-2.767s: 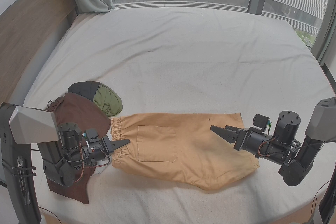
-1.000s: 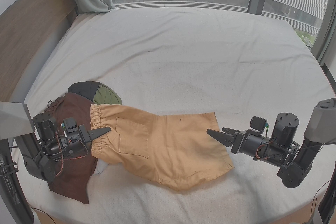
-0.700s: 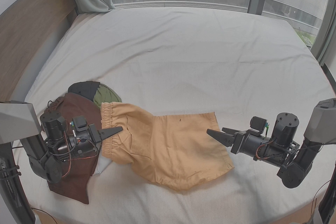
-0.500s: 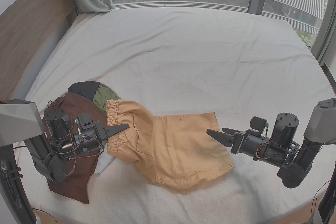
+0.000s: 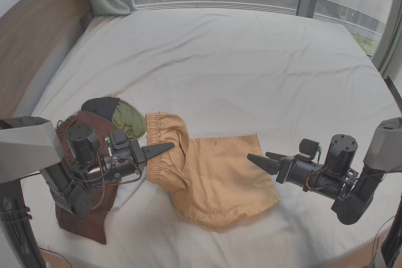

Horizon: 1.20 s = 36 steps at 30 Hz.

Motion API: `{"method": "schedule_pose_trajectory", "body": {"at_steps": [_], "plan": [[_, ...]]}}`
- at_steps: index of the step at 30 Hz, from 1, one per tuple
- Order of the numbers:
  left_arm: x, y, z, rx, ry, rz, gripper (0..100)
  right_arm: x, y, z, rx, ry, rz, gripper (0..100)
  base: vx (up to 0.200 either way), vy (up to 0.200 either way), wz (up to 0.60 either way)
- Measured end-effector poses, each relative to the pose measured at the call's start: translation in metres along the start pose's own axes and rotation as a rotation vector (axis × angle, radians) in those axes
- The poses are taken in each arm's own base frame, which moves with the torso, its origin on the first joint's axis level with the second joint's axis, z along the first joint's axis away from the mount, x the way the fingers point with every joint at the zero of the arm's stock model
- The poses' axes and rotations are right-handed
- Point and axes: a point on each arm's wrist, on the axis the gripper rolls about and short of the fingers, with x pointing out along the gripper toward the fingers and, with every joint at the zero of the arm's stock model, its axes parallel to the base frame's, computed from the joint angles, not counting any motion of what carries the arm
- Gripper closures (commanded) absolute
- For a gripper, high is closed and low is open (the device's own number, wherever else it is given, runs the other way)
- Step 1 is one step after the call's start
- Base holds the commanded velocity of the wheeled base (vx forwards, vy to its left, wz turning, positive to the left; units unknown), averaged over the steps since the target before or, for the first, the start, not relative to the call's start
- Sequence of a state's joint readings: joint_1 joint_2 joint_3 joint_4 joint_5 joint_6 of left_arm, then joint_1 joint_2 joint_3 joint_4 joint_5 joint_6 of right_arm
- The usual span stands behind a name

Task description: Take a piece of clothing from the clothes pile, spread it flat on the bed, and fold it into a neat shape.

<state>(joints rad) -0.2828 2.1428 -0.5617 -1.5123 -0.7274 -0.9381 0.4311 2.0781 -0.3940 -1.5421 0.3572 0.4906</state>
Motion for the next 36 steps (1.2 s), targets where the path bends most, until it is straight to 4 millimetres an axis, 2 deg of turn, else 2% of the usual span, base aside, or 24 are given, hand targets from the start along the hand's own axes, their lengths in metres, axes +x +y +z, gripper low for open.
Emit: {"method": "schedule_pose_trajectory", "body": {"at_steps": [16,36], "plan": [[0.030,-0.007,-0.011,-0.036,0.048,-0.057,100,0.003,0.000,0.006,-0.006,-0.023,0.006,0,0.000,0.000,0.00],[0.083,-0.001,-0.037,-0.032,0.084,-0.095,100,0.006,-0.001,0.015,-0.011,-0.061,0.011,0,0.000,0.000,0.00]]}}
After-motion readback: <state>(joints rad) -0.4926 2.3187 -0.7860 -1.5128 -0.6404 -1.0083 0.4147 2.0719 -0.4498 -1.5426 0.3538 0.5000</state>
